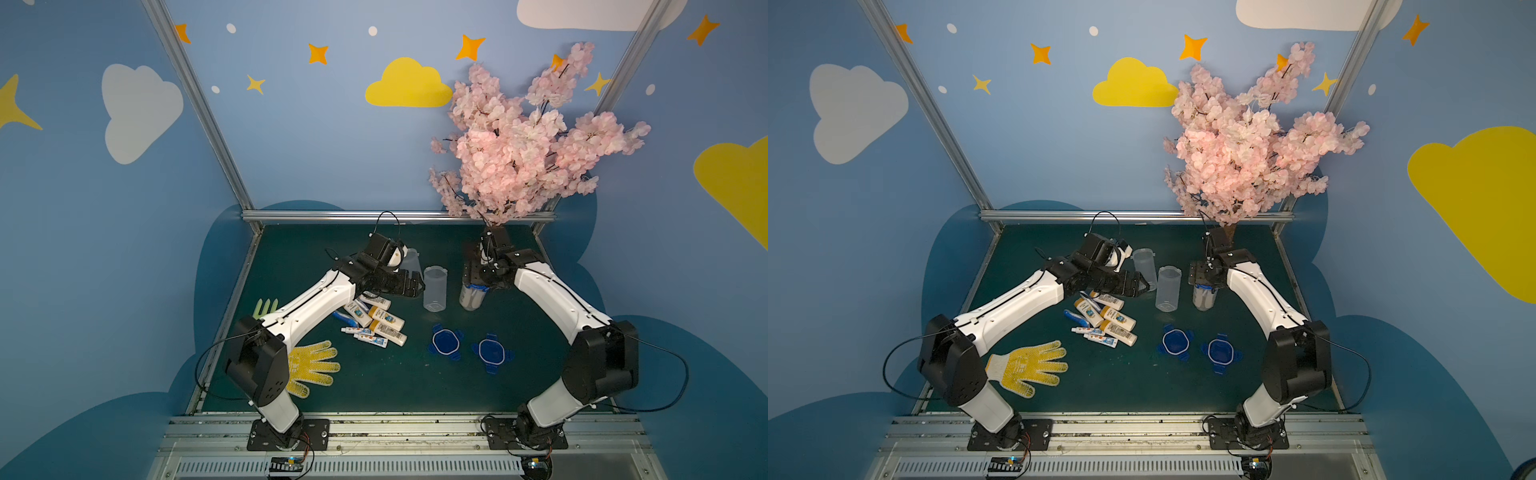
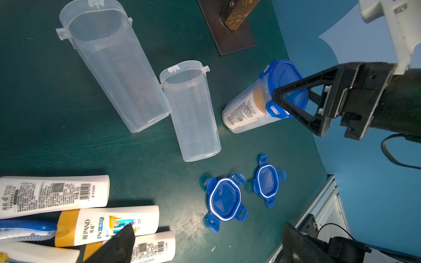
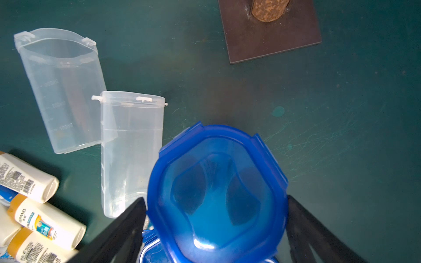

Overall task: Take out toiletry kits
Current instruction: Pick up the container from the center of the board.

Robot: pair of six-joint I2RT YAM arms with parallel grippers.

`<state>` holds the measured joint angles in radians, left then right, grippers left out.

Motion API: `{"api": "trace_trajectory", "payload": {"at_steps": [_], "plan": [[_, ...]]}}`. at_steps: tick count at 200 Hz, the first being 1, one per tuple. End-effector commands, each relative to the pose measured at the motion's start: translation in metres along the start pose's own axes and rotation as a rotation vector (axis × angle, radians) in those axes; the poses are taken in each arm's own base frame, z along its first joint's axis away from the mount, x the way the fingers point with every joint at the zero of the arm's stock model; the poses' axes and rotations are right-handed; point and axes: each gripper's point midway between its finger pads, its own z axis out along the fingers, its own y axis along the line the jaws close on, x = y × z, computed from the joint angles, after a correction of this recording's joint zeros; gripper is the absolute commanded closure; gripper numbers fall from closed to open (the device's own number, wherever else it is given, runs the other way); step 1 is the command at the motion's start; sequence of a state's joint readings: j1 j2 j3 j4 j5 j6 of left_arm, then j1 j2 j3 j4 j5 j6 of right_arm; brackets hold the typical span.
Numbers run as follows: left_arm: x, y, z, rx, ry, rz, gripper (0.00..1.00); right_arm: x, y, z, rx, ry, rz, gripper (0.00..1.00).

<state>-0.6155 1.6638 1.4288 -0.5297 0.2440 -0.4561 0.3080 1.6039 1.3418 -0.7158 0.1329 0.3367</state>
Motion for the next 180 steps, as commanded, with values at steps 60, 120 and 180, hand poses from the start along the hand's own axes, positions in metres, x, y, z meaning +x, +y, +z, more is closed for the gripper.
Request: {"api": "trace_trajectory", "payload": {"at_steps": [60,120,180], "plan": [[-0.003,-0.002,0.004,0.014,0.006,0.0,0.01,0.019,-0.002,0.01,-0.022,0.057,0.002,0.19],[0.0,-0.004,0.006,0.018,0.013,-0.005,0.01,0.023,-0.001,0.0,-0.053,0.027,0.002,0.26],[0.006,-0.009,0.021,0.038,0.044,-0.017,0.01,0.025,0.009,-0.02,-0.158,-0.087,-0.023,0.35]]}}
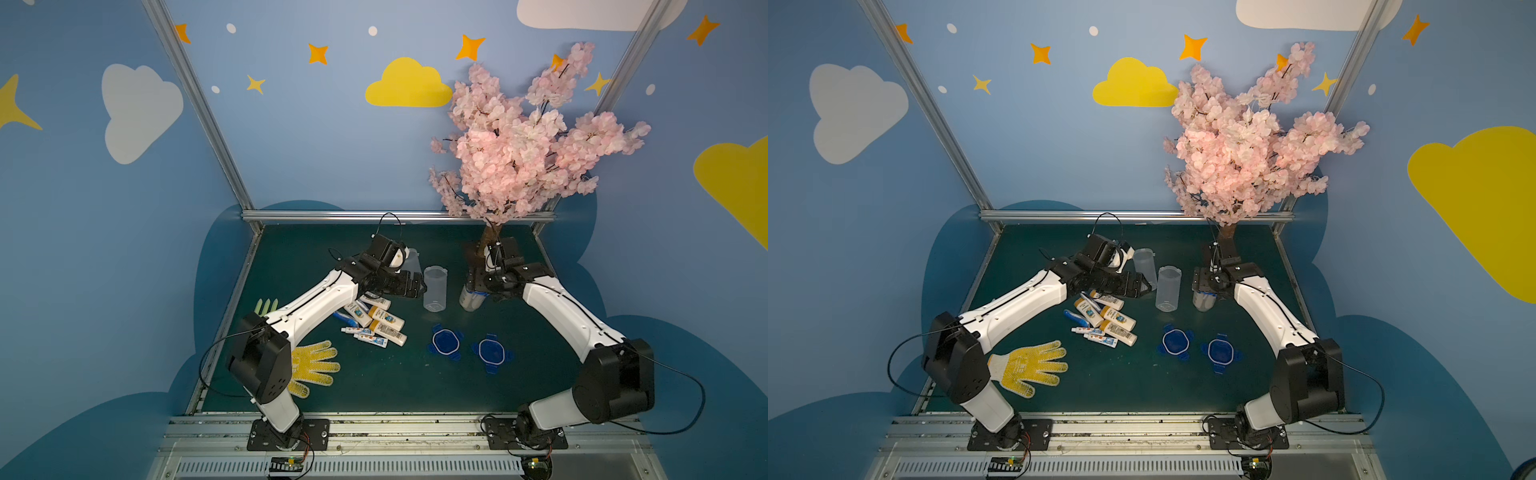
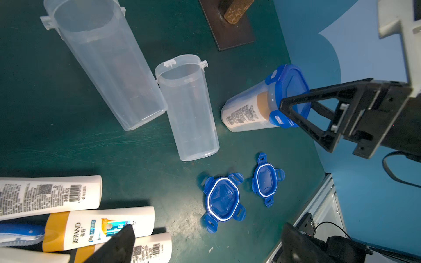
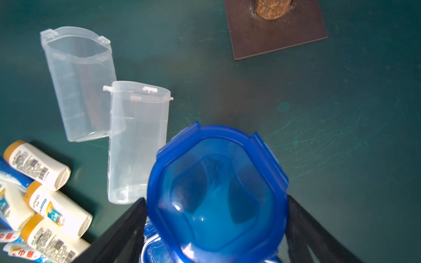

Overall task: Take out toiletry kits
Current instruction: Pick up the container from the center of the board.

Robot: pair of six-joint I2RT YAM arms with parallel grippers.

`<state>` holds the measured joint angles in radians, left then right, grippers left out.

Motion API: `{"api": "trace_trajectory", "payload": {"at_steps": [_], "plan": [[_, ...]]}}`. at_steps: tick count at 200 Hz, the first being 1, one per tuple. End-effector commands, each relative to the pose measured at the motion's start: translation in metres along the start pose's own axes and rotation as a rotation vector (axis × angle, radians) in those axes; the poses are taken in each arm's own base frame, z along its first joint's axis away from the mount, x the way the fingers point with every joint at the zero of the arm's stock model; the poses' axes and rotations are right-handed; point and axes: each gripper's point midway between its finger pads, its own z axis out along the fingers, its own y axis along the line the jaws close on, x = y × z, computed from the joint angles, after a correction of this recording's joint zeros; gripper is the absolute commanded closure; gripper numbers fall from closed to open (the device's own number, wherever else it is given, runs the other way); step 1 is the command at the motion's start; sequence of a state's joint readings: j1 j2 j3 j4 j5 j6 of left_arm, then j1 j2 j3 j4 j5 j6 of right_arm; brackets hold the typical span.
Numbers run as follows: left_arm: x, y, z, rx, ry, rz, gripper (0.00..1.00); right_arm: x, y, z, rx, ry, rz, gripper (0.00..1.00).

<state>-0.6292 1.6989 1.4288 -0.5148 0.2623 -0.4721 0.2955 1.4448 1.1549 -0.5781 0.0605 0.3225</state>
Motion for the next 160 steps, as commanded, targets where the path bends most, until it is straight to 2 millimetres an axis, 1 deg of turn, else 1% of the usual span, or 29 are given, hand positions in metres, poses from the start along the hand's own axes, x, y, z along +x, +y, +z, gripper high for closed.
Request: {"api": "trace_trajectory", "payload": {"at_steps": [1,34,47,70,95,112,131,160], "plan": [[-0.001,-0.006,0.007,0.023,0.014,-0.005,0.01,0.01,0.008,-0.005,-0.063,-0.003,-0.025,0.35],[-0.003,-0.012,0.012,0.037,0.02,-0.002,0.01,0.009,0.012,-0.014,-0.089,-0.027,-0.036,0.38],[-0.002,-0.014,0.014,0.039,0.023,0.0,0.01,0.008,0.013,-0.015,-0.097,-0.028,-0.034,0.38],[-0.002,-0.017,0.016,0.042,0.028,0.003,0.01,0.009,0.012,-0.014,-0.088,-0.015,-0.034,0.37],[-0.009,-0.021,0.017,0.048,0.021,0.008,0.01,0.01,0.012,-0.018,-0.091,-0.007,-0.04,0.34],[-0.017,-0.029,0.018,0.066,0.012,0.017,0.01,0.011,0.009,-0.023,-0.082,-0.01,-0.02,0.32],[-0.027,-0.042,0.023,0.069,0.004,0.053,0.01,0.013,0.008,-0.031,-0.083,-0.019,-0.002,0.29],[-0.039,-0.062,0.038,0.029,0.011,0.123,0.01,0.015,0.003,-0.046,-0.103,-0.047,0.021,0.29]]}}
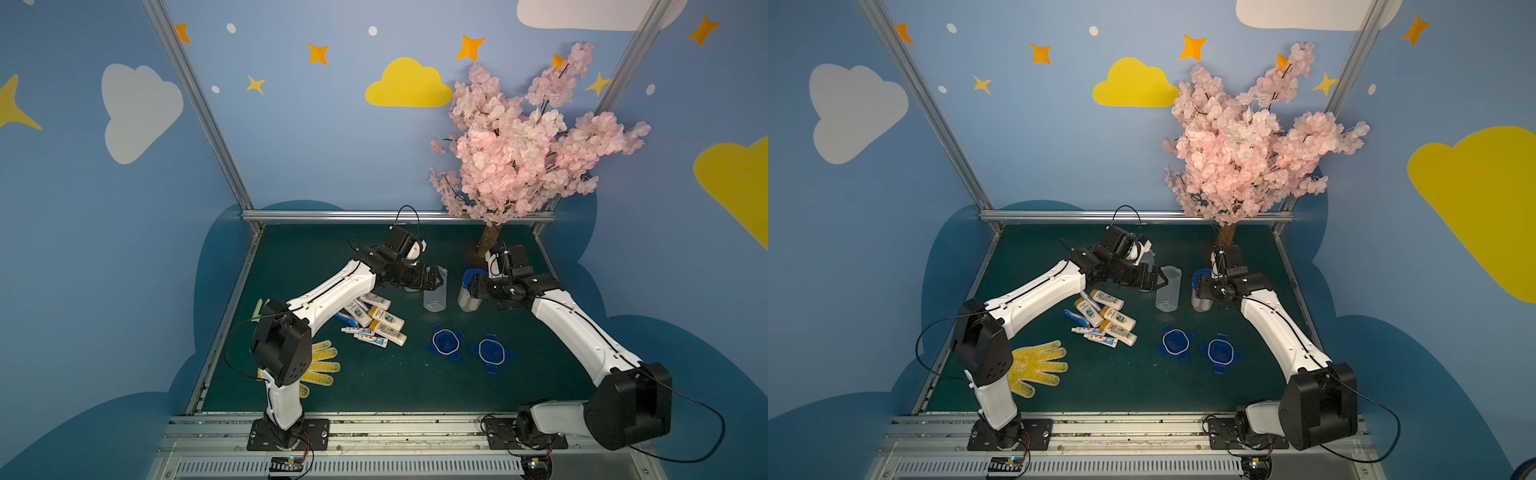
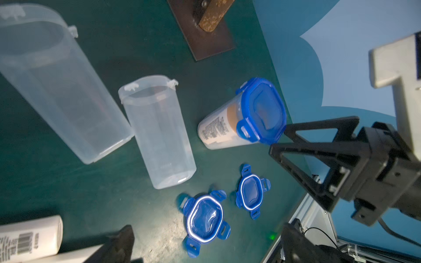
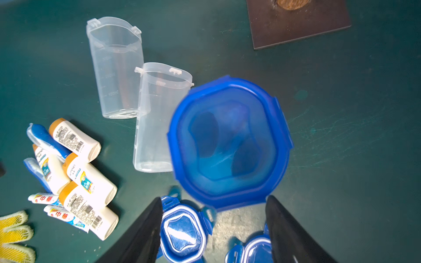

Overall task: Take out toiletry kits
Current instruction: Pick up the container from the center of the board.

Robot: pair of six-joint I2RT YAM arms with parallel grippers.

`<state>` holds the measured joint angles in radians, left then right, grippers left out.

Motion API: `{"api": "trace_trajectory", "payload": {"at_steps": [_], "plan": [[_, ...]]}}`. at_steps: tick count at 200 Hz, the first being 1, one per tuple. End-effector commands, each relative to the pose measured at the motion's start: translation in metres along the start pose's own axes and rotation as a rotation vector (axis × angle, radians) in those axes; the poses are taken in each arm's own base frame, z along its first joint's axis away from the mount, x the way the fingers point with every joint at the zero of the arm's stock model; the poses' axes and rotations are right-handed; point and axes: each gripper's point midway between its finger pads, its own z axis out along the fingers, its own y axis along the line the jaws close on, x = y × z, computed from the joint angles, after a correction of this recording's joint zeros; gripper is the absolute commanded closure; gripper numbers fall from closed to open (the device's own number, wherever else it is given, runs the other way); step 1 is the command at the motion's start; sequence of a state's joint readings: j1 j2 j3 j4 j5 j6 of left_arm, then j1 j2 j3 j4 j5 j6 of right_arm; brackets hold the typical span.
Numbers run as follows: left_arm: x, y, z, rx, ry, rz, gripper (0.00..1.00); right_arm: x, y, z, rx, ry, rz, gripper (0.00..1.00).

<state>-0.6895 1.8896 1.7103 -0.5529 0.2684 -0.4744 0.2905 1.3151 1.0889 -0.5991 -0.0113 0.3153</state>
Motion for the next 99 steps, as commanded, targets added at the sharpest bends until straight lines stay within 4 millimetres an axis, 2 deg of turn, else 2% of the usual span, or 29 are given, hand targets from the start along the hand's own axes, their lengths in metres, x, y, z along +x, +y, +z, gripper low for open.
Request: {"api": "trace_trajectory", "payload": {"at_steps": [1,31,55,69,99], "plan": [[-0.003,-0.015,0.012,-0.036,0.023,0.067,0.01,0.001,-0.001,-0.019,-0.026,-0.03,0.025,0.29],[-0.012,-0.033,0.035,-0.072,0.033,0.143,0.01,0.005,-0.018,-0.034,-0.052,-0.063,0.102,0.28],[-0.014,-0.042,0.056,-0.06,0.058,0.156,0.01,0.005,-0.035,-0.049,-0.045,-0.119,0.16,0.15],[-0.016,-0.045,0.065,-0.074,0.068,0.172,0.01,0.005,-0.042,-0.058,-0.045,-0.157,0.179,0.11],[-0.014,-0.059,0.083,-0.081,0.091,0.208,0.0,0.006,-0.056,-0.073,-0.053,-0.206,0.23,0.11]]}}
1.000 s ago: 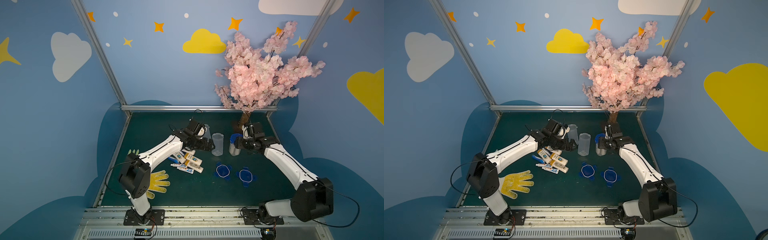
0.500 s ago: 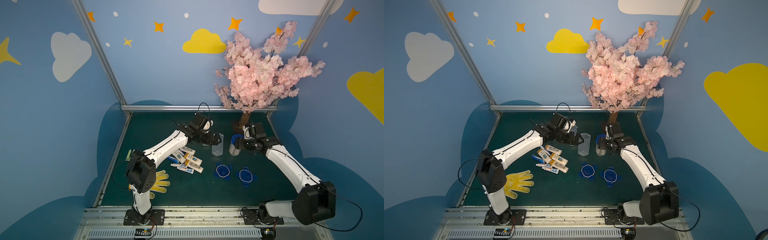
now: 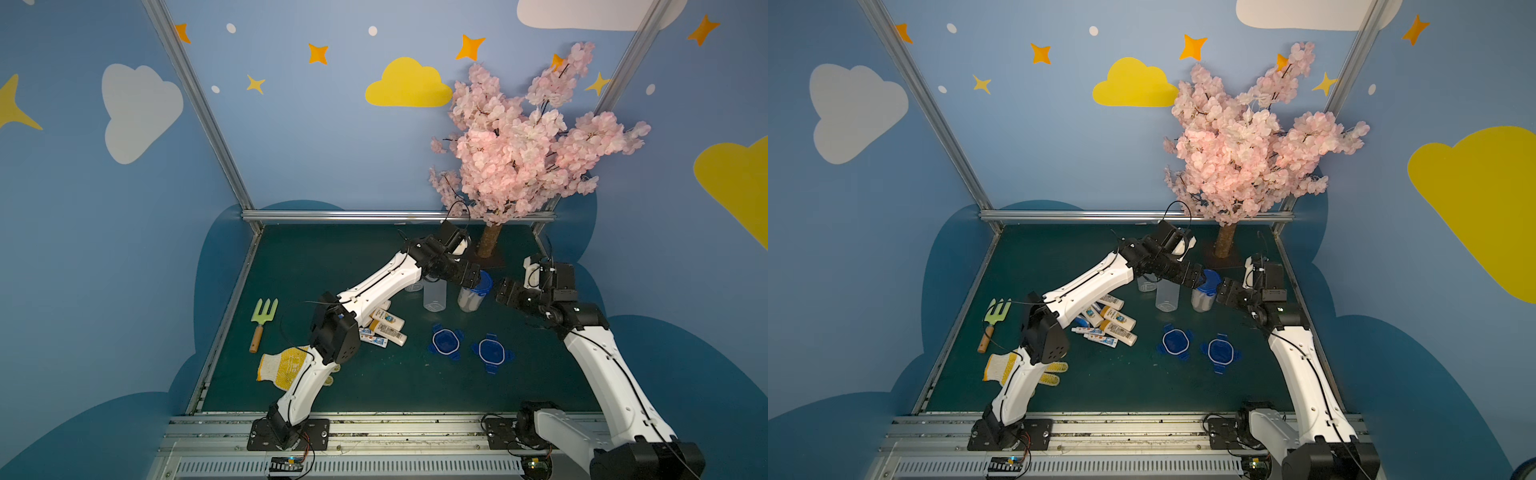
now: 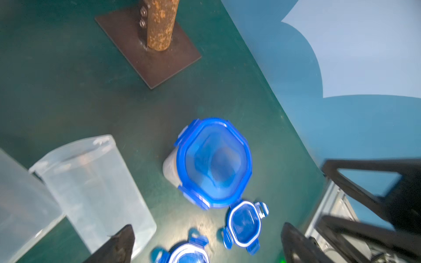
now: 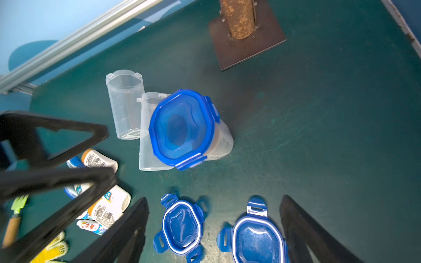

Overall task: Take out toiletry kits
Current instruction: Pick up the container from the center of the board.

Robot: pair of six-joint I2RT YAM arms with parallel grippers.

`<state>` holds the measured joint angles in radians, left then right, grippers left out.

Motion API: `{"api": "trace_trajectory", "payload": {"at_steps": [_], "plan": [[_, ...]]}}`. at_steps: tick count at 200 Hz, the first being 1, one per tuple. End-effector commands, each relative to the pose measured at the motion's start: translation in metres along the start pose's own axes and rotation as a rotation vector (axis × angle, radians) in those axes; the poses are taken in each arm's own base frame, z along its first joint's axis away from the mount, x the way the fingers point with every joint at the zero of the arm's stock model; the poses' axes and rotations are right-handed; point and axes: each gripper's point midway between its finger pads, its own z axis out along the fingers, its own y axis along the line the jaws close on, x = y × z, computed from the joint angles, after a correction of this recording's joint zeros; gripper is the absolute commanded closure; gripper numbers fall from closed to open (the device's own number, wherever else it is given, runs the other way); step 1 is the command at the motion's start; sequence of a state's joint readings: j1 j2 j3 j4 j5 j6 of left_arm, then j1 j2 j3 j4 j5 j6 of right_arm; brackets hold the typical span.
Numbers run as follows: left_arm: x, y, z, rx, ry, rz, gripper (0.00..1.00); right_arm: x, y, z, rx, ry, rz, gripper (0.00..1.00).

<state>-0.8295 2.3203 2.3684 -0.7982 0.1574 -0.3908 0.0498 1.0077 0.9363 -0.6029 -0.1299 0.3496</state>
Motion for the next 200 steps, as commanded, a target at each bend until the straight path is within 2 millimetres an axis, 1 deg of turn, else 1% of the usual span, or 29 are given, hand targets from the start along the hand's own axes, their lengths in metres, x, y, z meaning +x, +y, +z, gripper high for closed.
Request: {"api": "trace_trajectory", "payload": {"at_steps": [1,19,45,75,78,85,124,145,177,200], "plan": [[0.011,-0.002,0.007,-0.043,0.058,0.033,0.01,-0.002,-0.002,-0.012,-0.04,-0.03,0.04,0.11],[0.011,-0.006,0.013,-0.064,0.063,0.054,0.01,-0.004,-0.007,-0.017,-0.05,-0.044,0.07,0.11],[0.013,-0.012,0.021,-0.061,0.061,0.064,0.01,-0.006,-0.014,-0.017,-0.071,-0.039,0.116,0.11],[0.015,-0.012,0.03,-0.081,0.052,0.082,0.01,-0.006,-0.011,-0.016,-0.138,-0.035,0.144,0.11],[0.016,-0.012,0.032,-0.081,0.054,0.082,0.01,-0.007,-0.011,-0.016,-0.144,-0.037,0.147,0.1],[0.015,-0.013,0.033,-0.076,0.051,0.084,0.0,-0.008,-0.009,-0.015,-0.154,-0.042,0.144,0.04],[0.015,-0.012,0.038,-0.078,0.044,0.078,0.01,-0.005,-0.011,-0.008,-0.154,0.0,0.15,0.03],[0.013,-0.012,0.041,-0.099,0.024,0.099,0.01,-0.002,-0.012,-0.003,-0.165,-0.009,0.15,0.03],[0.012,-0.018,0.05,-0.129,-0.011,0.144,0.01,-0.003,-0.013,0.012,-0.189,-0.003,0.203,0.03],[0.012,-0.023,0.054,-0.2,-0.049,0.204,0.01,-0.009,-0.015,0.013,-0.174,-0.001,0.232,0.03]]}}
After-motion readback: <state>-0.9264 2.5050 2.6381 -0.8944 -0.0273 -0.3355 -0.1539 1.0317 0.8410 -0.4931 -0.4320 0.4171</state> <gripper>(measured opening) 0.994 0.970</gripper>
